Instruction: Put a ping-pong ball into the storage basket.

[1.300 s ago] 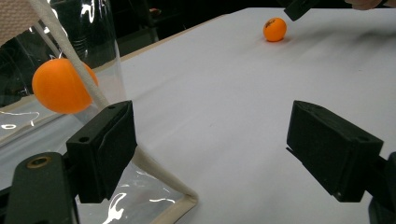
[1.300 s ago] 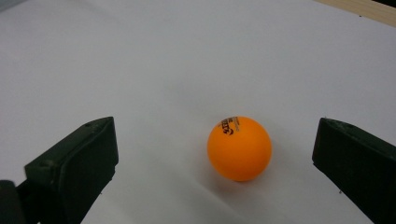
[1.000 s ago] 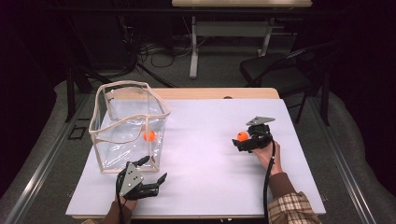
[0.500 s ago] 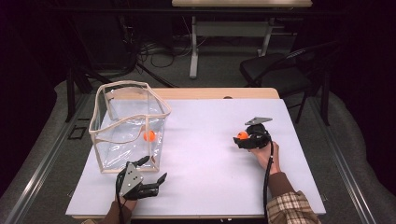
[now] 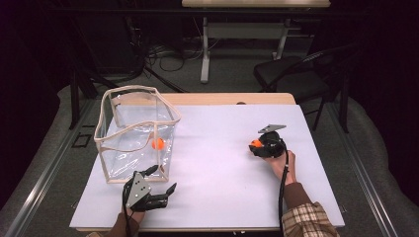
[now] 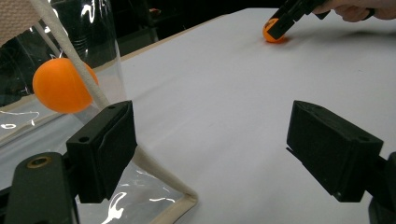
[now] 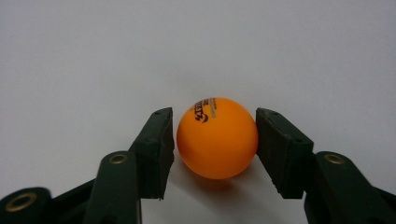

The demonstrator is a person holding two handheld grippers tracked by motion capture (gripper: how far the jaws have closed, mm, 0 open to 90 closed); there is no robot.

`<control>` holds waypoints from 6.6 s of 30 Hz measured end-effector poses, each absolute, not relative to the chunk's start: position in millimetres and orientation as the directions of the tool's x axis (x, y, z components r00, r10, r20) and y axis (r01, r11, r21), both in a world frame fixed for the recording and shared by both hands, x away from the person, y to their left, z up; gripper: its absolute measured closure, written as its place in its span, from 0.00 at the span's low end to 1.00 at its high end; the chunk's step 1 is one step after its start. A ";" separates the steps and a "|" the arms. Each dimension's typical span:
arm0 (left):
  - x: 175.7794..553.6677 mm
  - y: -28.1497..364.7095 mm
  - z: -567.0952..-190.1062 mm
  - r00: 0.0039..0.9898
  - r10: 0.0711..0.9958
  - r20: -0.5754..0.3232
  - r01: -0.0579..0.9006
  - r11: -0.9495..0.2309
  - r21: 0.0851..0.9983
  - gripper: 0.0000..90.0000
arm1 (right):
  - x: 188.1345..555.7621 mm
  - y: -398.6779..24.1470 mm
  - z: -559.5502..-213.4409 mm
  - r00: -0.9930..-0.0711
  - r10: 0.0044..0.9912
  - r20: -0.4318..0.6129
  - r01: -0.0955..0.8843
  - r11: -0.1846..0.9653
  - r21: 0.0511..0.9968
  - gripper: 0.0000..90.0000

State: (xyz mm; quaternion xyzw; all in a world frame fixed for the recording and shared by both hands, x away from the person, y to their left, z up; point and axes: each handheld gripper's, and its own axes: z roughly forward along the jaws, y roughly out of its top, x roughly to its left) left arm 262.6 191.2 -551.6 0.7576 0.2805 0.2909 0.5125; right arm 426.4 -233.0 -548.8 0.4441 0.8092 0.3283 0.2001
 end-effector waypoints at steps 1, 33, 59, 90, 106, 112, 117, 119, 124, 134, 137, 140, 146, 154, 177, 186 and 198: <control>262.6 191.1 -551.6 0.674 0.723 0.153 0.127 -0.317 0.940 0.17 | 426.2 -233.0 -548.6 -0.524 0.851 -0.036 0.591 0.394 0.704 0.55; 262.3 190.9 -551.4 0.677 0.720 0.152 0.124 -0.315 0.941 0.17 | 411.3 -231.6 -517.4 -0.558 0.829 -0.043 0.522 0.391 0.758 0.57; 263.0 189.4 -551.3 0.680 0.717 0.151 0.125 -0.316 0.940 0.17 | 402.3 -227.3 -495.8 -0.585 0.811 -0.025 0.491 0.379 0.785 0.57; 261.8 190.5 -551.3 0.681 0.717 0.151 0.123 -0.316 0.941 0.17 | 397.5 -212.6 -471.6 -0.617 0.786 -0.036 0.452 0.392 0.801 0.57; 260.7 191.1 -551.4 0.674 0.724 0.148 0.128 -0.311 0.942 0.17 | 401.4 -203.1 -455.2 -0.634 0.772 -0.044 0.421 0.393 0.818 0.57; 261.0 190.4 -551.4 0.677 0.720 0.150 0.126 -0.315 0.941 0.17 | 404.8 -195.4 -453.5 -0.647 0.761 -0.041 0.410 0.392 0.824 0.57; 260.4 190.9 -551.2 0.677 0.720 0.150 0.126 -0.314 0.941 0.17 | 407.2 -189.5 -451.2 -0.655 0.754 -0.044 0.398 0.394 0.829 0.57; 260.2 191.0 -551.2 0.677 0.720 0.151 0.126 -0.315 0.941 0.17 | 408.2 -187.4 -450.3 -0.659 0.751 -0.042 0.397 0.394 0.829 0.57; 259.7 192.0 -551.2 0.674 0.723 0.152 0.125 -0.314 0.941 0.17 | 410.7 -183.5 -448.9 -0.663 0.748 -0.036 0.391 0.387 0.835 0.57; 258.7 192.3 -550.9 0.673 0.724 0.155 0.126 -0.317 0.940 0.17 | 415.5 -172.6 -450.2 -0.681 0.731 -0.028 0.390 0.395 0.832 0.57; 258.3 191.5 -551.0 0.672 0.724 0.153 0.126 -0.316 0.940 0.17 | 416.2 -169.9 -450.6 -0.684 0.729 -0.027 0.390 0.398 0.831 0.57; 258.4 192.0 -550.8 0.672 0.724 0.158 0.124 -0.320 0.939 0.17 | 417.4 -167.1 -450.6 -0.689 0.724 -0.030 0.389 0.405 0.828 0.57; 258.6 192.8 -550.7 0.672 0.724 0.158 0.123 -0.319 0.940 0.17 | 420.3 -163.0 -448.2 -0.692 0.721 -0.024 0.389 0.401 0.829 0.57; 259.0 192.1 -550.9 0.671 0.725 0.157 0.123 -0.318 0.940 0.17 | 424.0 -157.8 -444.4 -0.700 0.713 -0.021 0.377 0.395 0.837 0.57; 259.3 192.0 -550.9 0.672 0.724 0.156 0.123 -0.317 0.940 0.18 | 431.8 -138.8 -432.9 -0.722 0.691 -0.028 0.351 0.401 0.846 0.57; 259.3 192.3 -550.8 0.673 0.722 0.158 0.121 -0.319 0.940 0.17 | 434.2 -132.1 -431.2 -0.730 0.683 -0.031 0.345 0.408 0.845 0.57; 259.1 192.5 -550.7 0.671 0.725 0.157 0.122 -0.316 0.941 0.17 | 434.6 -124.0 -425.4 -0.739 0.672 -0.045 0.324 0.412 0.852 0.57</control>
